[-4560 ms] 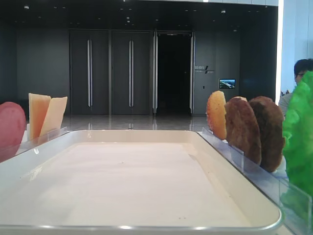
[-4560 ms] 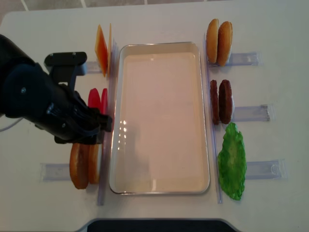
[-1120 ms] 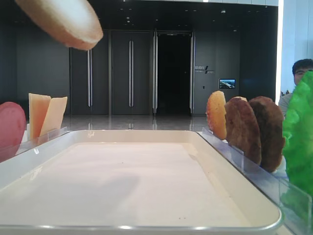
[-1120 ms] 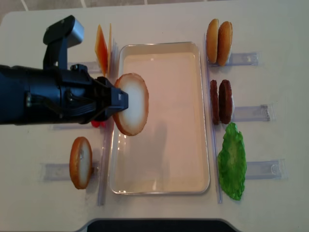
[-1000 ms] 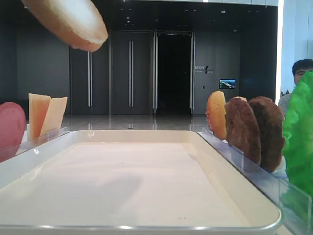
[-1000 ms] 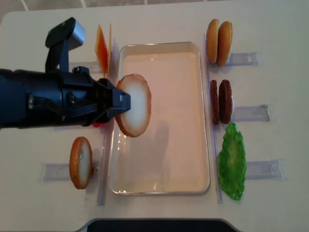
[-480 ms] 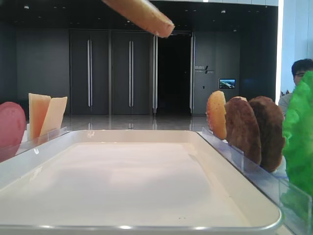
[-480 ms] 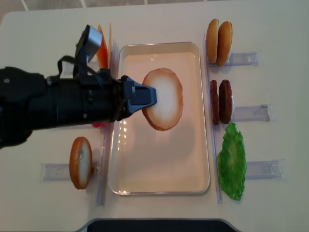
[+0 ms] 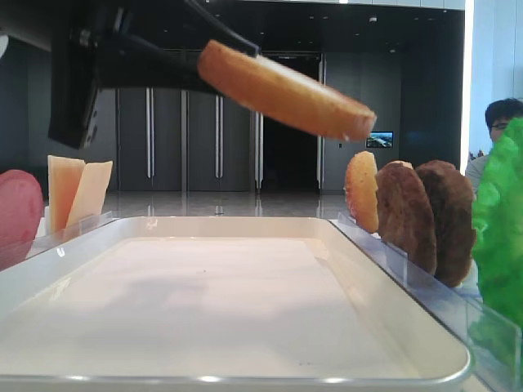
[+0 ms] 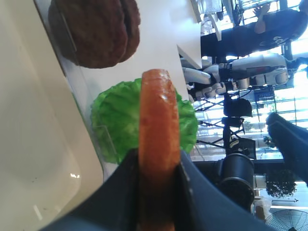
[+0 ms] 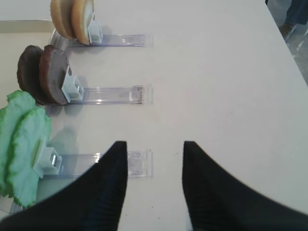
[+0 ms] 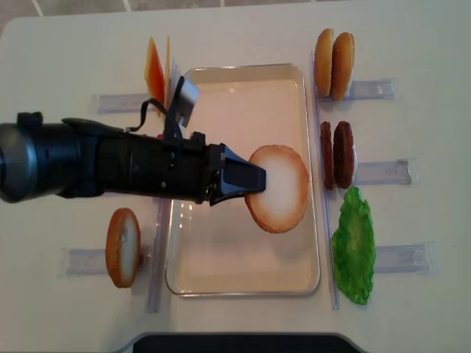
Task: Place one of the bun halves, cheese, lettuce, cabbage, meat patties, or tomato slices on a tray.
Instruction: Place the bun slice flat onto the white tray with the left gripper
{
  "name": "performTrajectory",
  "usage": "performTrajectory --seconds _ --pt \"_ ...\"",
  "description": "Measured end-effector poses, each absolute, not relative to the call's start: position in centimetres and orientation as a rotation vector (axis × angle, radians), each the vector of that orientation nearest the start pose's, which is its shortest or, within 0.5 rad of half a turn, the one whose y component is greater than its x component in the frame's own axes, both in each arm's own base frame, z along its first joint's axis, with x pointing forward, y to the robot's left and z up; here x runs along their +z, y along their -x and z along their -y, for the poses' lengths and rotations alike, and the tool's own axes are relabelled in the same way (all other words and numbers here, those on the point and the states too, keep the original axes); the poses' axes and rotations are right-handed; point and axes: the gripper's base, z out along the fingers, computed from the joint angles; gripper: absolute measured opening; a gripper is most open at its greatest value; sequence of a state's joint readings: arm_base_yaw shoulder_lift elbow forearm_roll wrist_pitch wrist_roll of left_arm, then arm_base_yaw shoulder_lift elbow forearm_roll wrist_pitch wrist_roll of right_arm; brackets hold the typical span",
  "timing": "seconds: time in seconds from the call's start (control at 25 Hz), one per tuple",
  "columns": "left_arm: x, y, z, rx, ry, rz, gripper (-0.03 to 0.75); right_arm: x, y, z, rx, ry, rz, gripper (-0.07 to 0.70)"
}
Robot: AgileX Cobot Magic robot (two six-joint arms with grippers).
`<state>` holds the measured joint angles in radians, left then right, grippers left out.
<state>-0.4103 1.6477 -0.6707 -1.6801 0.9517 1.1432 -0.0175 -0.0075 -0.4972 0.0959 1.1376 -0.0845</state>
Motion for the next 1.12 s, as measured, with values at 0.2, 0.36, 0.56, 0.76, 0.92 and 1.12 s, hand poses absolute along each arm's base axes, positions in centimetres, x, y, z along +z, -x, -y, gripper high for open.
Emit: performTrajectory --seconds 0.2,0.36,0.56,0.76,0.92,1.12 --pt "16.9 -22.8 17.7 -1.513 -0.267 -2.485 0.139 27.1 0.9 -0.8 0.057 0.077 -2.112 0.296" --pt "16.4 -23.3 17.3 -1.413 -0.227 -2.506 0.139 27.1 0.9 -0.8 0.057 0.077 -2.112 0.296" --pt "16.0 -23.8 17.0 -1.312 -0.183 -2.526 0.139 27.1 0.9 -0.8 0.057 0.077 -2.112 0.296" --pt "15.5 -24.0 16.8 -1.27 -0.156 -2.541 0.139 27.1 0.9 -0.8 0.057 0.077 -2.112 0.296" --pt "14.5 -24.1 16.9 -1.268 -0.159 -2.572 0.139 27.1 0.9 -0.8 0.057 0.077 -2.112 0.296" --pt "13.5 -24.1 17.0 -1.274 -0.164 -2.601 0.139 27.1 0.9 -0.8 0.057 0.077 -2.112 0.296"
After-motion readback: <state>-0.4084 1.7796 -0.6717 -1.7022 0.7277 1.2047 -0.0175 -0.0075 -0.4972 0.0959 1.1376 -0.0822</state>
